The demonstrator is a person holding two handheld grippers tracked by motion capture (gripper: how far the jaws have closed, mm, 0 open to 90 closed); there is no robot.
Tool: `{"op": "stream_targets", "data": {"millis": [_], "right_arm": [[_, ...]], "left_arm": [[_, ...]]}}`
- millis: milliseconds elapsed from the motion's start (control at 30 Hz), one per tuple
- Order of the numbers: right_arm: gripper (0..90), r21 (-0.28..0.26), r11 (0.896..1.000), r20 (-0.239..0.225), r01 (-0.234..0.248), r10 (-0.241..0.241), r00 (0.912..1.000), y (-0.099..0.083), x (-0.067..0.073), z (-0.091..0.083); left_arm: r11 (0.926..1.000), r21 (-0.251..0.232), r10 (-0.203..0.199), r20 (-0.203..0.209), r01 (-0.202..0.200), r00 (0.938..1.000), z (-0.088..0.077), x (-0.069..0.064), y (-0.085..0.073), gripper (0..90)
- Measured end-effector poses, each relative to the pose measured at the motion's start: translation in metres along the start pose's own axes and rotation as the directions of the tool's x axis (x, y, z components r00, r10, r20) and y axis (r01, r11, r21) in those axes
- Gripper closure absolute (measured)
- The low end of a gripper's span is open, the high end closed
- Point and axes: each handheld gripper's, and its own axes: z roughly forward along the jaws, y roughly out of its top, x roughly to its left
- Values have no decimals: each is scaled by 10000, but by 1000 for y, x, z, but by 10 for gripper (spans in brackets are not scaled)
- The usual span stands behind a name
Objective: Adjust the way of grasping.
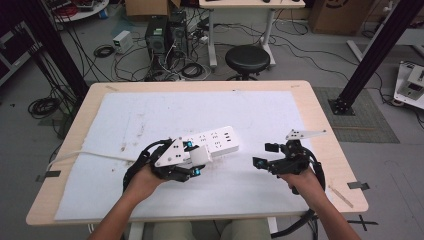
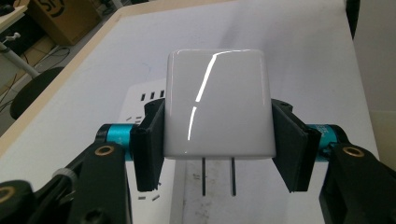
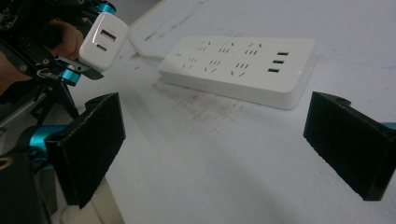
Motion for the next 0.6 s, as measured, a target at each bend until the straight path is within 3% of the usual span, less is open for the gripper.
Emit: {"op": "stream_targets", "data": {"millis": [133,600], "right_arm": [[55,163,9998,-136,-141,143,9998,4,3,2],[55,711,9939,-1106,-838,914,9897,21,9,13]], "left_arm": [[9999,-91,92,-35,-92,10000,2,0,1,426],[9949,51,1008,55,-1008,9949,19,-5,18,425]]}}
